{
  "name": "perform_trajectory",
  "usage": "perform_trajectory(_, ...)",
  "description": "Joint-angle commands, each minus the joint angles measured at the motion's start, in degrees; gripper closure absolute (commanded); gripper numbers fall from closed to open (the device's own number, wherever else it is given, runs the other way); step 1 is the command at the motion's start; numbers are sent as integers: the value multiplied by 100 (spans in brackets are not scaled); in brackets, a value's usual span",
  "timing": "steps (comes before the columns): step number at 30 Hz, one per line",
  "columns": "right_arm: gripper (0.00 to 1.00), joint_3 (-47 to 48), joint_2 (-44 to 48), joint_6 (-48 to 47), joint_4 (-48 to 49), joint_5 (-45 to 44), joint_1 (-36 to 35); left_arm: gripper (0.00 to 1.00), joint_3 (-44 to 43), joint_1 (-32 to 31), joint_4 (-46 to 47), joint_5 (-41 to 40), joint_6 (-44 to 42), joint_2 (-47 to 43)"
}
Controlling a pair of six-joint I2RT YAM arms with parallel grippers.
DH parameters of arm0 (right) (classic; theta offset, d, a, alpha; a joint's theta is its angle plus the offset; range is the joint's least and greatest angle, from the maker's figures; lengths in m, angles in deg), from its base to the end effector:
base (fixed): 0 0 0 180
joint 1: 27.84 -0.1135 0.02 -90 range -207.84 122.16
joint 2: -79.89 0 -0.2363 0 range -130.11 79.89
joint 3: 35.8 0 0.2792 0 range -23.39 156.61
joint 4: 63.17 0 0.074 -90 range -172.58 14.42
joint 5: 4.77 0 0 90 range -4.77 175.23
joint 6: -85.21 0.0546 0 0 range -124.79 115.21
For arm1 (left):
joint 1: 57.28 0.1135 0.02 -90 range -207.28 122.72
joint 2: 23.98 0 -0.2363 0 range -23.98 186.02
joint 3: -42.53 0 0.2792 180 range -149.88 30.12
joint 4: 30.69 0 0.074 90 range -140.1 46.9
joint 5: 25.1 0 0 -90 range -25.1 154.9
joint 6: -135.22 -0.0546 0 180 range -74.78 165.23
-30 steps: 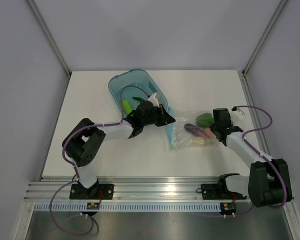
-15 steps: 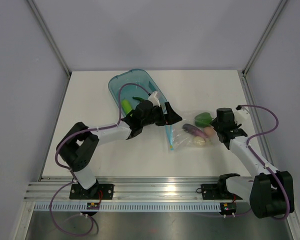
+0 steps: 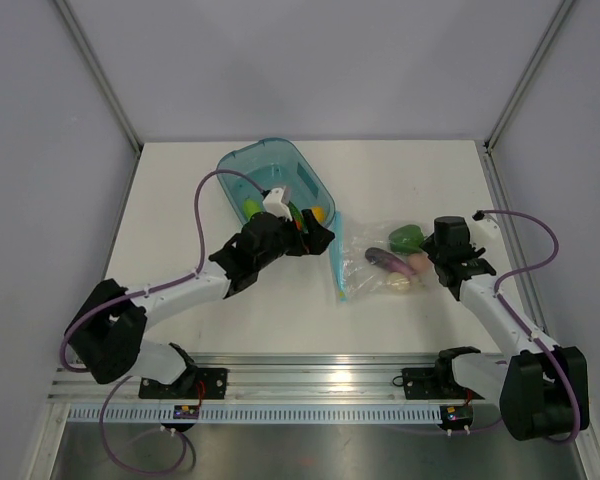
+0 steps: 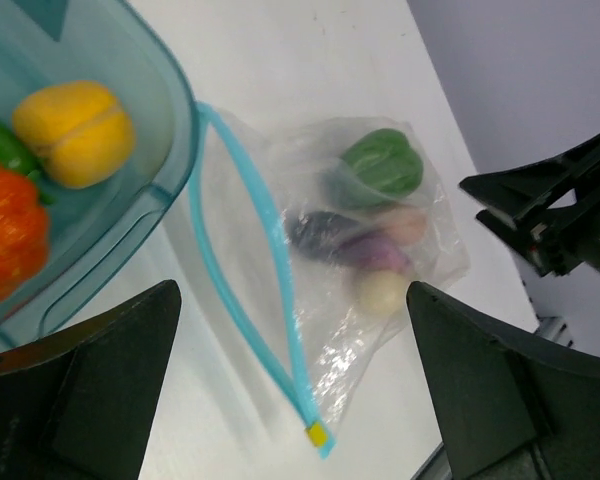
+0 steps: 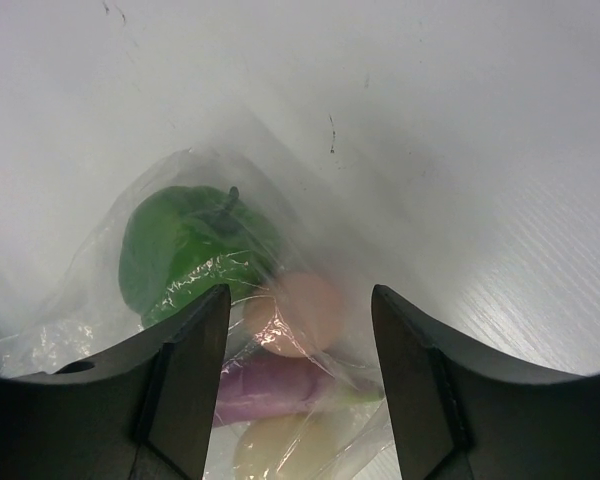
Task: Open the zip-top bag and remove the fake food
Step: Adjust the zipper food storage bag at the center of the board, then pick up the fake vegetable from the zipper food storage bag.
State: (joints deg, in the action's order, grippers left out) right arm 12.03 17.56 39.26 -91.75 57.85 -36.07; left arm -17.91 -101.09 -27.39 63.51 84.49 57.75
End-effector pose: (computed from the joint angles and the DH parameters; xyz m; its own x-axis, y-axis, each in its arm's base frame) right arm 0.2708 0.0138 0.1692 -0.3431 0.5742 -0.7434 0.6176 0.7342 0.2821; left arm 0.2668 -0.2541 0.2063 -0.6001 -0.3012 -0.7411 0.3818 0.7062 -0.5962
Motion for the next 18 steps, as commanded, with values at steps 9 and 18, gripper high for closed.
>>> perform_trajectory(9,33,0,168,-63,175,-92,32,17,400,119,-244,-205,-376,53)
perform_trajectory(18,33,-9,177,-63,210,-66,32,39,84,101,11,569,-130,870)
